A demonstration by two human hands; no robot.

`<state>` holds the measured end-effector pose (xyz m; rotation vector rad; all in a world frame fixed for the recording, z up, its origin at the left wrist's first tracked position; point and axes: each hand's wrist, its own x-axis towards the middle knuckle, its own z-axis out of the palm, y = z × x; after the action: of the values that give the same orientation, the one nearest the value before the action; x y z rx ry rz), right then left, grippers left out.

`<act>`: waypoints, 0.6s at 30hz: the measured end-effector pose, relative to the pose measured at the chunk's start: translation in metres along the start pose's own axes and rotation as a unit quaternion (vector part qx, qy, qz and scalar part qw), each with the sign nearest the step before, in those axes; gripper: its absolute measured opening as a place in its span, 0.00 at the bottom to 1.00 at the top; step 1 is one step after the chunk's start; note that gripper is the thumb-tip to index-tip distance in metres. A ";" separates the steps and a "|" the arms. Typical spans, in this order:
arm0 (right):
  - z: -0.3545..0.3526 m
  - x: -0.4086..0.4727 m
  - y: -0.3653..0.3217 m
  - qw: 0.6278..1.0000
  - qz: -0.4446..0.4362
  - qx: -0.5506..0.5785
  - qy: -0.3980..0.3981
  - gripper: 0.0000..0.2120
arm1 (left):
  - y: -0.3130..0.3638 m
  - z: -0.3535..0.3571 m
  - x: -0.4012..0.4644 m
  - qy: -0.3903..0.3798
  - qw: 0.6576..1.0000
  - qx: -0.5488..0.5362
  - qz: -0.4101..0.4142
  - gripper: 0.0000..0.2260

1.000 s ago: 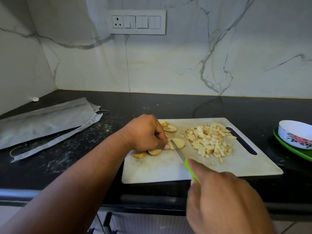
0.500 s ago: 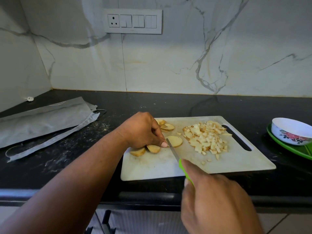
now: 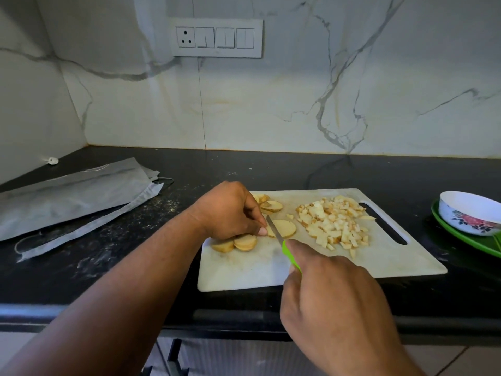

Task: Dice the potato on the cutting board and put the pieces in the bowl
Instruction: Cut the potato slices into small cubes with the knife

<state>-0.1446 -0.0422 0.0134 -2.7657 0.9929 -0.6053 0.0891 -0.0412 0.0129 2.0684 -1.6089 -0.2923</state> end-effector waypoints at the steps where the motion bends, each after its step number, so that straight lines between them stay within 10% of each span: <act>1: 0.001 0.000 0.000 1.000 -0.003 0.001 0.003 0.26 | 0.000 0.000 0.001 -0.001 1.000 0.000 -0.001 0.03; 18: -0.028 -0.032 0.023 0.999 0.047 0.027 0.003 0.24 | -0.004 -0.001 0.003 -0.016 1.000 0.000 0.004 0.03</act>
<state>-0.1921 -0.0399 0.0227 -2.6556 1.0850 -0.6161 0.0939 -0.0427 0.0120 2.0666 -1.6364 -0.3240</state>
